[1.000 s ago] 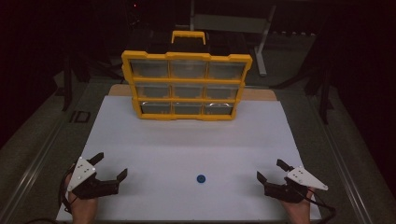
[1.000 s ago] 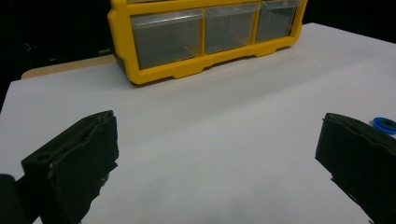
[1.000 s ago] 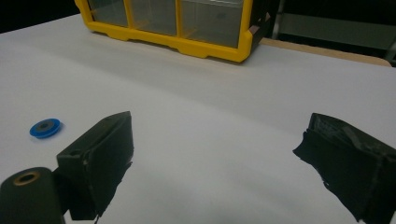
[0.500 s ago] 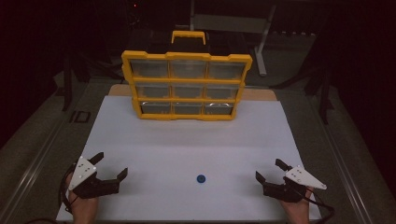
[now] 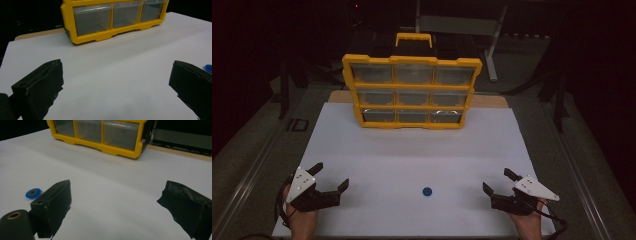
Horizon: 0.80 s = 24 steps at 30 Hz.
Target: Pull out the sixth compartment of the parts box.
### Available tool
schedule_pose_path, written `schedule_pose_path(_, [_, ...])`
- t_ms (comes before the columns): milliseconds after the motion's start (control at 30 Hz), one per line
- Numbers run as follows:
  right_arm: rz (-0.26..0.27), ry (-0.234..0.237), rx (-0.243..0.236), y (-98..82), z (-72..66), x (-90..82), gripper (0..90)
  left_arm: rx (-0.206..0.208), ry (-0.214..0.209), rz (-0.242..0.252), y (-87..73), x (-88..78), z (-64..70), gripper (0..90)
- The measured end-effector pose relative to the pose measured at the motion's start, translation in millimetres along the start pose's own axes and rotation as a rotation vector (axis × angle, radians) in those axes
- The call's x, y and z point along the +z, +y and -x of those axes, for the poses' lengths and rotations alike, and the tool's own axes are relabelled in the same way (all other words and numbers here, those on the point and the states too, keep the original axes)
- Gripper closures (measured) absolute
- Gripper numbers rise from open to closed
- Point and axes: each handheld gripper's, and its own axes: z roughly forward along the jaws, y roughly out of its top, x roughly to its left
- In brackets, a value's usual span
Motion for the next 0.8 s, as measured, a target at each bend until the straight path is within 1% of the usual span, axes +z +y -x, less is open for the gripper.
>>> schedule_pose_path(33, [0.008,0.001,0.003,5.1,-0.4,0.0,8.7,0.000,0.001,0.000,0.1,0.2,0.2,0.0])
schedule_pose_path(100, [0.011,0.008,0.004,9.0,-1.5,0.3,8.7,-0.003,0.002,0.002,0.2,0.4,0.3,0.0])
schedule_pose_path(167, [0.015,0.012,-0.007,12.7,-2.7,1.4,8.7,-0.004,0.003,0.001,0.2,0.6,0.3,0.0])
schedule_pose_path(467, [0.037,0.035,-0.001,28.9,-7.2,7.2,8.7,-0.007,0.010,0.004,0.3,0.1,0.2,0.0])
schedule_pose_path(800, [0.041,0.045,-0.018,43.7,-12.0,18.1,8.7,0.004,0.004,-0.001,-0.2,0.1,1.0,0.0])
